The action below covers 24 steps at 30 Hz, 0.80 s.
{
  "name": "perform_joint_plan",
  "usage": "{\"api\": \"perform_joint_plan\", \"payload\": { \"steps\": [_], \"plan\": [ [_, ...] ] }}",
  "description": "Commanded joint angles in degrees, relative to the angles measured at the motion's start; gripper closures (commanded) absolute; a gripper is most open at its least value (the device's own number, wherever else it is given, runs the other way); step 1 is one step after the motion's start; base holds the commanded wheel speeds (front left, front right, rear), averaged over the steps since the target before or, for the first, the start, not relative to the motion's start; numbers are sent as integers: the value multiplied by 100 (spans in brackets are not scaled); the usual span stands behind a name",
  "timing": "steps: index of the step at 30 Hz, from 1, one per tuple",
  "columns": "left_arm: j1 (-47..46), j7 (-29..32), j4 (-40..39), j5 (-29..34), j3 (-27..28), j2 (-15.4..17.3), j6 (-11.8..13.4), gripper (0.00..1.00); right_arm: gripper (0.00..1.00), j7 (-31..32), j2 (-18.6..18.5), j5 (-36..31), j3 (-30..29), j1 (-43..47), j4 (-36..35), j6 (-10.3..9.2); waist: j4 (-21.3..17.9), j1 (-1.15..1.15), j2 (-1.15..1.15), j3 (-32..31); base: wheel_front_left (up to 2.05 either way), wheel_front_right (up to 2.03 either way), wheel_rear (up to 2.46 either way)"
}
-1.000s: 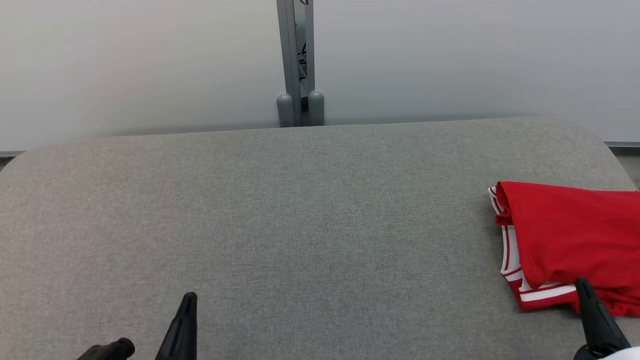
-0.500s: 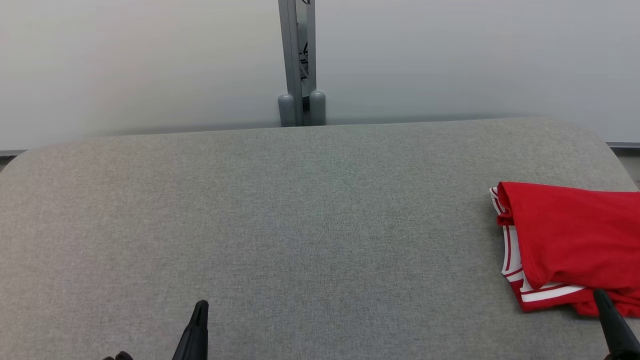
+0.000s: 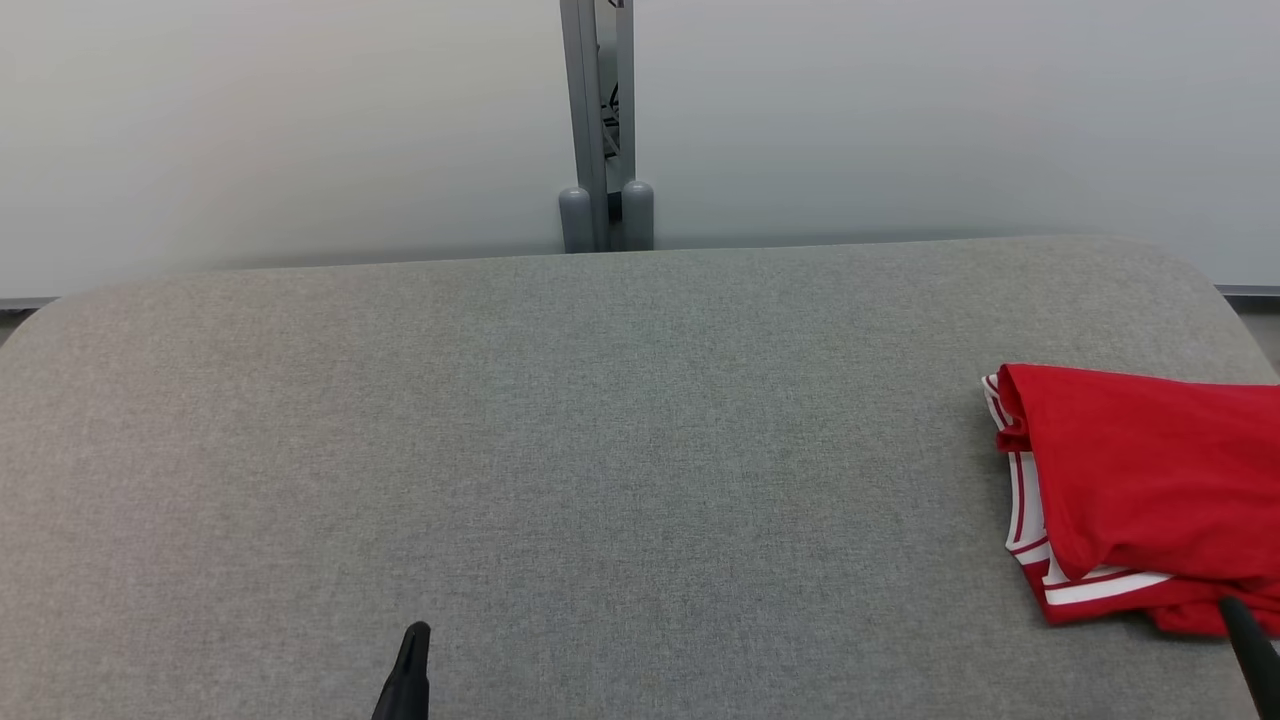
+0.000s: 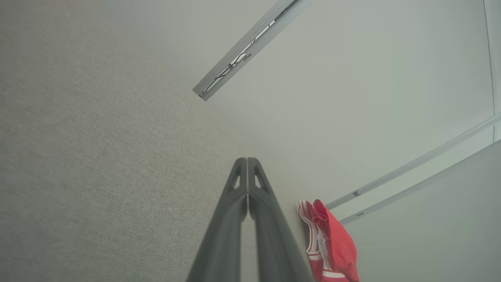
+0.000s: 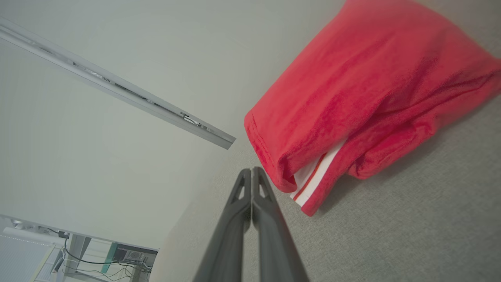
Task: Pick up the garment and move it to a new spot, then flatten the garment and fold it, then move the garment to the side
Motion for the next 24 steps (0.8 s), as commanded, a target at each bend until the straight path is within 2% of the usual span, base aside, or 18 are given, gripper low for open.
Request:
{"api": "perform_joint_plan", "payload": {
  "steps": [1,24],
  "plan": [
    [28,-43,-110,-147,19,9,-74,100,100,100,-33,202,-86,3,-84,2,3,0,-1,1,0,0,0],
    [378,-176,-361,-1152,-6,-225,-477,100,100,819,-11,1602,-642,146,-87,2,40,0,-1,10,0,0,0]
  ]
}}
